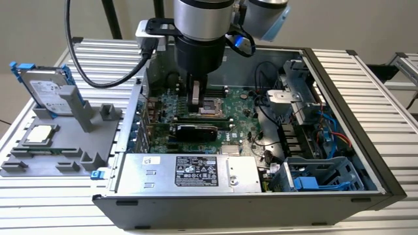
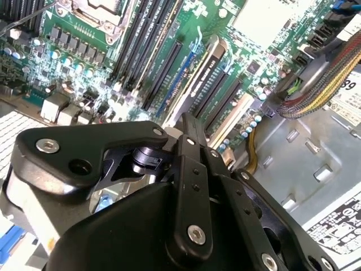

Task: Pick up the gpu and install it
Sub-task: 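Press down on the gpu until it lock into place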

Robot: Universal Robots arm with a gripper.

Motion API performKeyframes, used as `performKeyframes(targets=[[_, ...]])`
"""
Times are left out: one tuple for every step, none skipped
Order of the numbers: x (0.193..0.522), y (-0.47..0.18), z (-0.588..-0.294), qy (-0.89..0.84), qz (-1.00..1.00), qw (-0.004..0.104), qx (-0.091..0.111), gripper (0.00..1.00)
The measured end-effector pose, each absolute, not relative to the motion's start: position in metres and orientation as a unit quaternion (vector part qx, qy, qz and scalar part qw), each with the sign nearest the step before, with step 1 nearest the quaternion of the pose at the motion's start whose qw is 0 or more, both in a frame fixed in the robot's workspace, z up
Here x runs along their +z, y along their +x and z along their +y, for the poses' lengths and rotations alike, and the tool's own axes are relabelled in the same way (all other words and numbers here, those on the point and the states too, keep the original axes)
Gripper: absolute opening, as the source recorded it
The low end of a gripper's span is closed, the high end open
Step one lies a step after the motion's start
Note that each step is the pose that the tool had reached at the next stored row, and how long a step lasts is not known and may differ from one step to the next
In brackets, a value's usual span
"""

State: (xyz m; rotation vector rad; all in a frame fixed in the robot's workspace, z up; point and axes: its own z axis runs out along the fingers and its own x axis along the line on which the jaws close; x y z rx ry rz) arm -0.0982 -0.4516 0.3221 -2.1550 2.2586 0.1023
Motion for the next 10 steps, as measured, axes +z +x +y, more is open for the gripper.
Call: performKeyframes(targets=[[0.3231,-0.0982,-0.4516,-0.69,0.723,0.009,0.033,0.0],[0.3242,-0.0982,-0.4516,-0.69,0.723,0.009,0.033,0.0],[0.3254,-0.0982,-0.4516,-0.69,0.723,0.009,0.033,0.0],[0.3264,-0.0982,-0.4516,-0.69,0.723,0.009,0.033,0.0],[0.3274,-0.0983,-0.4516,-0.69,0.723,0.009,0.033,0.0],[0.3285,-0.0982,-0.4516,-0.69,0.723,0.009,0.033,0.0],[0.3296,-0.0983,-0.4516,-0.69,0.723,0.009,0.033,0.0],[0.3307,-0.0982,-0.4516,-0.69,0.723,0.009,0.033,0.0],[0.3318,-0.0982,-0.4516,-0.69,0.723,0.009,0.033,0.0],[0.3329,-0.0983,-0.4516,-0.69,0.723,0.009,0.033,0.0]])
